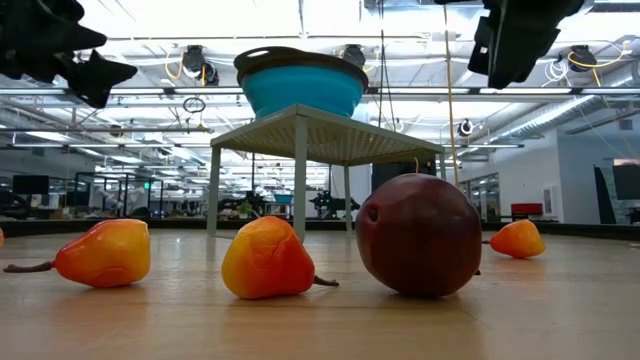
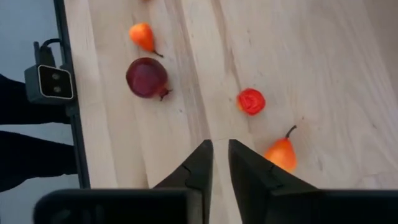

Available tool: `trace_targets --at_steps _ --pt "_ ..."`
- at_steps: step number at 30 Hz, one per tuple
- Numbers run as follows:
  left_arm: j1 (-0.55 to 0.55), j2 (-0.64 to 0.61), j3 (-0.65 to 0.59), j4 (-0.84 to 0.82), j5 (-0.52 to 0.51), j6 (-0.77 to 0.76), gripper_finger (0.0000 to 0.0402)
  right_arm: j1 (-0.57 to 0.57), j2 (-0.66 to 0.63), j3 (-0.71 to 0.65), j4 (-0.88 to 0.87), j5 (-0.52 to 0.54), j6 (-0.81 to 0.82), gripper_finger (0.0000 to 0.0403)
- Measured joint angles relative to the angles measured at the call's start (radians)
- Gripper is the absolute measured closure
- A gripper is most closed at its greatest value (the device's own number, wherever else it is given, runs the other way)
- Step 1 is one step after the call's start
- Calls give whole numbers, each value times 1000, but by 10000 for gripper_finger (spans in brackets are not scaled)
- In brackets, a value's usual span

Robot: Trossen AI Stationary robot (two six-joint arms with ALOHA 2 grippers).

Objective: Pick & Place Fruit
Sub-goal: Put the red yellow peach into the blue strainer bowl on the shelf

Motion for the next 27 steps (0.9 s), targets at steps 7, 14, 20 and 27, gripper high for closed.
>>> trace_targets --at_steps 7,14,20,27 --pt "0 0 -50 68 24 9 135 0 0 0 -1 0 0 308" --pt "0 0 -72 101 24 8 135 0 0 0 -32 -3 11 256" --pt "0 0 -76 107 24 5 135 -3 -1 -12 -70 -1 10 225" --pt "0 0 -76 107 24 2 135 -7 -1 -65 -45 0 2 209"
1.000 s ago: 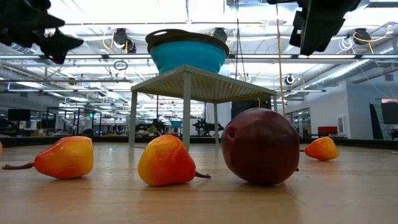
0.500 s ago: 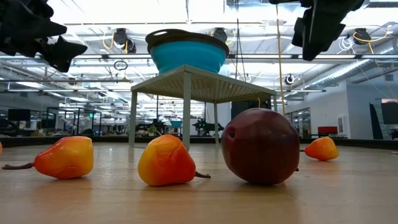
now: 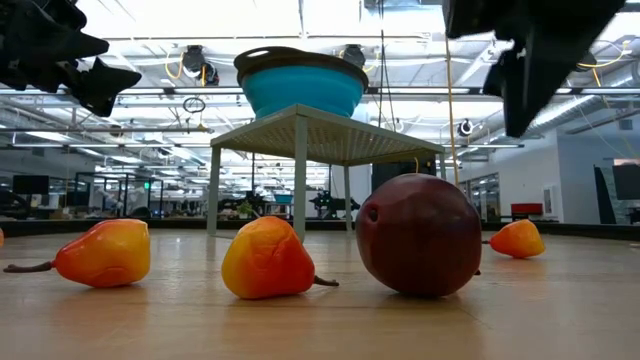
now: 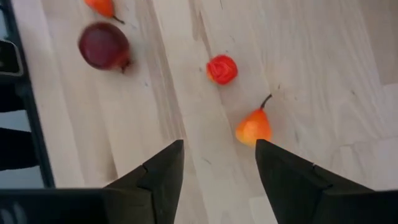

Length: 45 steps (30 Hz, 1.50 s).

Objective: Pick & Place Fruit
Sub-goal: Put the red yellow peach into the blue strainer bowl on the shelf

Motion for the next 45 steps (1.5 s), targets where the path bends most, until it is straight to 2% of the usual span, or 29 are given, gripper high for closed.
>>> trace_targets --at_steps 6,21,34,39,45 --pt "0 0 0 -10 0 -5 135 0 0 -42 47 -2 4 214" --pt "0 0 0 -22 0 -23 135 0 0 -42 53 -3 -22 220" --pt "0 0 0 -22 0 -23 135 -2 0 -42 53 -1 56 217" --pt "0 0 0 -22 0 -23 135 -6 0 -42 53 0 57 198" --pt "0 0 0 -23 4 -25 135 -6 0 -42 52 0 56 147"
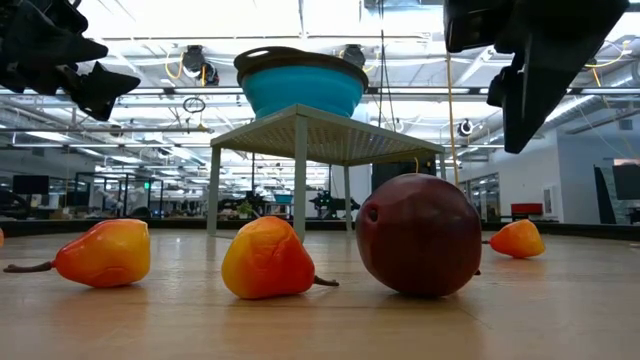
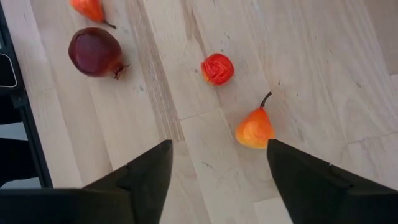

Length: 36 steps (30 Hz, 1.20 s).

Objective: Pick & Place Fruit
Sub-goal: Put the red yellow peach into the blue strainer bowl on the shelf

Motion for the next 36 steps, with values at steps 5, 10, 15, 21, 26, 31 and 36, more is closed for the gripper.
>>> trace_targets --at_steps 5,10,15,21,26,31,36 --pt "0 0 0 -11 1 -4 135 0 0 0 0 -1 -69 109" --pt "0 0 0 -17 1 -22 135 0 0 0 36 -2 -29 97" --pt "0 0 0 -18 2 -22 135 0 0 0 81 -2 -15 99" --pt "0 0 0 -18 2 -23 135 0 0 0 97 -1 -79 99" --pt "0 0 0 -23 2 -24 135 0 0 0 98 -1 -77 99" --pt "0 0 0 -23 3 -25 135 0 0 0 98 -2 -62 98" --pt "0 0 0 -23 3 -25 135 0 0 0 99 -2 -62 99"
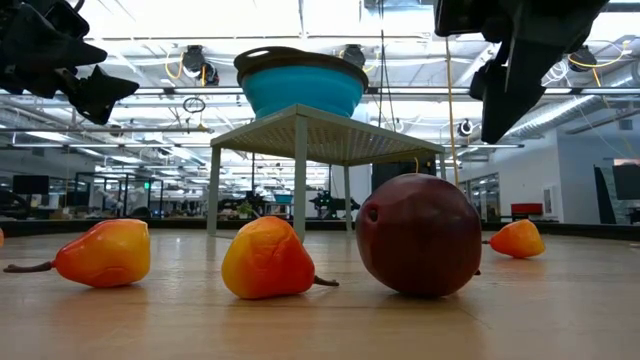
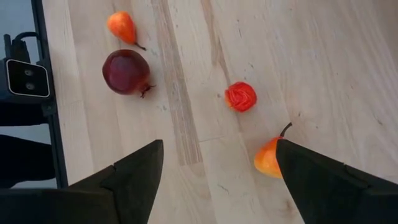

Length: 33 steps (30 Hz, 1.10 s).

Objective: Pick & Place Fruit
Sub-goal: Put the red yellow peach into the blue strainer bowl on the shelf

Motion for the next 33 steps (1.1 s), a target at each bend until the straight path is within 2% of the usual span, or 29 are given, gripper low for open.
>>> trace_targets --at_steps 13,19,33 --pt "0 0 0 0 0 -9 135 0 0 0 -25 8 21 101" --pt "0 0 0 0 0 -9 135 -8 0 0 -85 59 90 112" --pt "0 0 0 0 -1 -10 135 -40 54 -2 -89 54 35 126"
